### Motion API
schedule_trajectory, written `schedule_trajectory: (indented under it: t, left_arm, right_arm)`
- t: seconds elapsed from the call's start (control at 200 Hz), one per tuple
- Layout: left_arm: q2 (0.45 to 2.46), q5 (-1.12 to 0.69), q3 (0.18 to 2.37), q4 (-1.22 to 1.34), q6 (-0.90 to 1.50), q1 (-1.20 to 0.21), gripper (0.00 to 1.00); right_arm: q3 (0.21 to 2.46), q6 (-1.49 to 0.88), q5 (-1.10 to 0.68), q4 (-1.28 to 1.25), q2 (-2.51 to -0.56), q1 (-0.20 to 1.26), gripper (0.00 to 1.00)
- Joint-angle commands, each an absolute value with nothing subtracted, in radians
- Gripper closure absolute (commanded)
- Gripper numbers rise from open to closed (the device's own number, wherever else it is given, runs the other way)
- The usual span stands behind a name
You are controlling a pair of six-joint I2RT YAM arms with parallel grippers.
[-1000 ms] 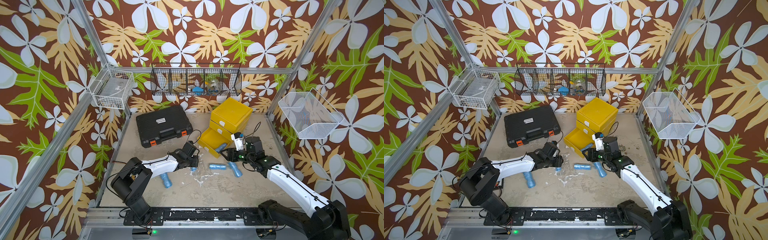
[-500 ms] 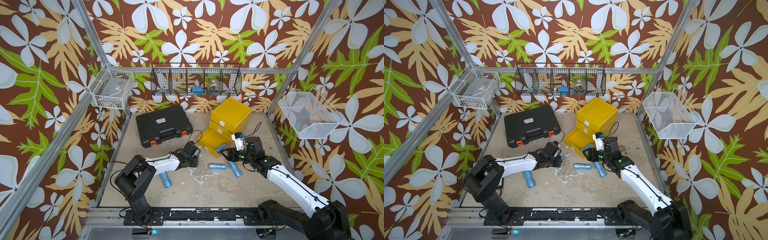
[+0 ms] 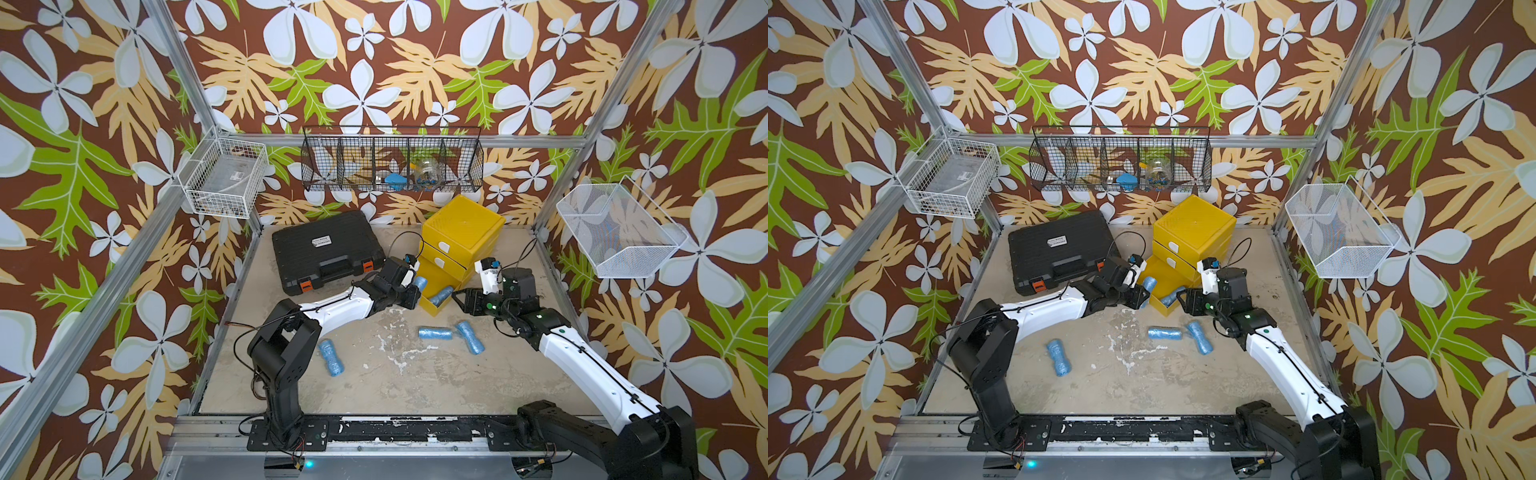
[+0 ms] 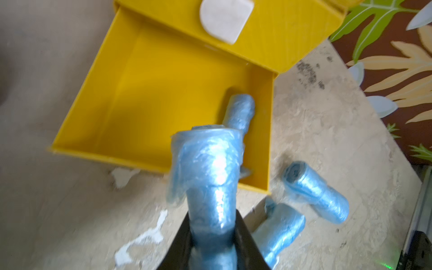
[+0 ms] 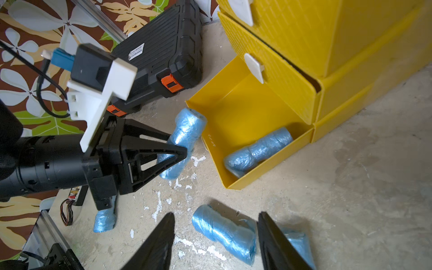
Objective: Sort the rolls of trash bags by color and place them into the drawer
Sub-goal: Pick up the roll of trash bags from the center of the board, then place the roll of trash bags in the drawer.
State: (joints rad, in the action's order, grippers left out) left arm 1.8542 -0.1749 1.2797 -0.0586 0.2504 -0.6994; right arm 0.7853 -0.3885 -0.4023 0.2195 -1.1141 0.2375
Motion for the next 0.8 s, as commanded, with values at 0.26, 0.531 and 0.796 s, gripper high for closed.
schedule_trajectory:
  t: [0.26,0.531,0.796]
  left_arm:
    - [2.025,-0.238,1.493,0.002,0.09,-0.704,0.74]
    - [2.084,-0.205,1.522,0.021,0.07,-0.722,0.73]
    - [2.112,-0.193,1.522,0.008,0.084,-0.723,0.62]
  right_arm:
    - [0.798,-0.348,-0.451,0.275,-1.073,0.162,0.42]
    - [0.797,-0.345,-0.459,0.283,-1.07,0.152,0.42]
    - [0.804,-0.347,-0.463,0.284,-1.074,0.15,0.42]
